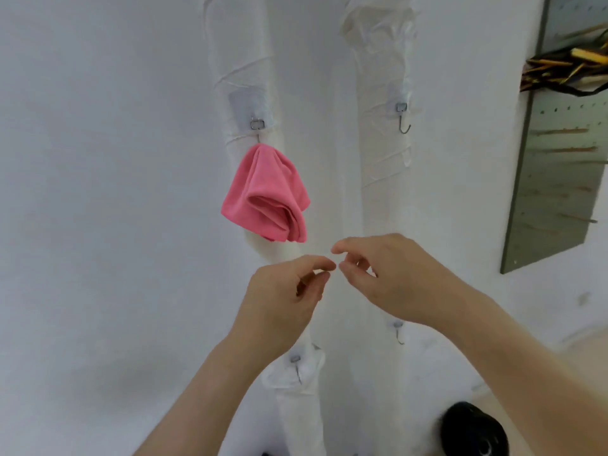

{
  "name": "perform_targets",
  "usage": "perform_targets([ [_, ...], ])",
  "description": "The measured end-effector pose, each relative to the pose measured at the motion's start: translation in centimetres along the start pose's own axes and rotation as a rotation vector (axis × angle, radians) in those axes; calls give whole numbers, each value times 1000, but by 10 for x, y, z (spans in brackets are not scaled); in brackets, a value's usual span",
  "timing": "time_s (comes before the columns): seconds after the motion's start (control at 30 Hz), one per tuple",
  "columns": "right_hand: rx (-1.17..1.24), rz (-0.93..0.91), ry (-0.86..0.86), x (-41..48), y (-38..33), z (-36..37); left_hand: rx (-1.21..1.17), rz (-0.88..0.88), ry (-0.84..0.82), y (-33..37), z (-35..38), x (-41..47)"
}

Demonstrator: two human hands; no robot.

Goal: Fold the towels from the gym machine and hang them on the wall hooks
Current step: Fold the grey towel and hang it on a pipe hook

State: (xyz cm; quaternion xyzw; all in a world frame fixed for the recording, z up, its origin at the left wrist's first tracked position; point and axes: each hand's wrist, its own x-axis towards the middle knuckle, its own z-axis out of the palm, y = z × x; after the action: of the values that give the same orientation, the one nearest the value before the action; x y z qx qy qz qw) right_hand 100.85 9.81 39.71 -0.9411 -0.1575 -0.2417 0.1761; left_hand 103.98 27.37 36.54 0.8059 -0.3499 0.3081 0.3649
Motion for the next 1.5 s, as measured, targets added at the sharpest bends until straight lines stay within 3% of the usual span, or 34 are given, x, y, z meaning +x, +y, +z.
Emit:
perform_targets([
  [0.13, -38, 85, -170, -69, 17, -15, 36, 62, -181, 43, 38, -42],
  [0.33, -84, 306, -524, -183, 47, -16, -12, -57, -568, 111, 104, -113],
  [0.6, -36, 735, -664, -369, 58, 4, -190, 3, -898, 172, 168, -238],
  [0.93, 52, 1382, -542, -623, -36, 33, -475, -88, -1320, 245, 188, -412],
  [1.23, -56, 1698, -431, -814, -114, 14, -528, -36, -1516, 335, 187, -525],
  [1.3, -42, 1817, -326, -852, -126, 8, -506, -37, -1580, 352, 192, -552],
  [1.4, 2, 2007, -32, -910, -144, -1, -461, -32, -1646, 385, 203, -595],
  [1.5, 75, 2158, 55, -965, -163, -2, -421, -75, -1741, 427, 202, -643],
])
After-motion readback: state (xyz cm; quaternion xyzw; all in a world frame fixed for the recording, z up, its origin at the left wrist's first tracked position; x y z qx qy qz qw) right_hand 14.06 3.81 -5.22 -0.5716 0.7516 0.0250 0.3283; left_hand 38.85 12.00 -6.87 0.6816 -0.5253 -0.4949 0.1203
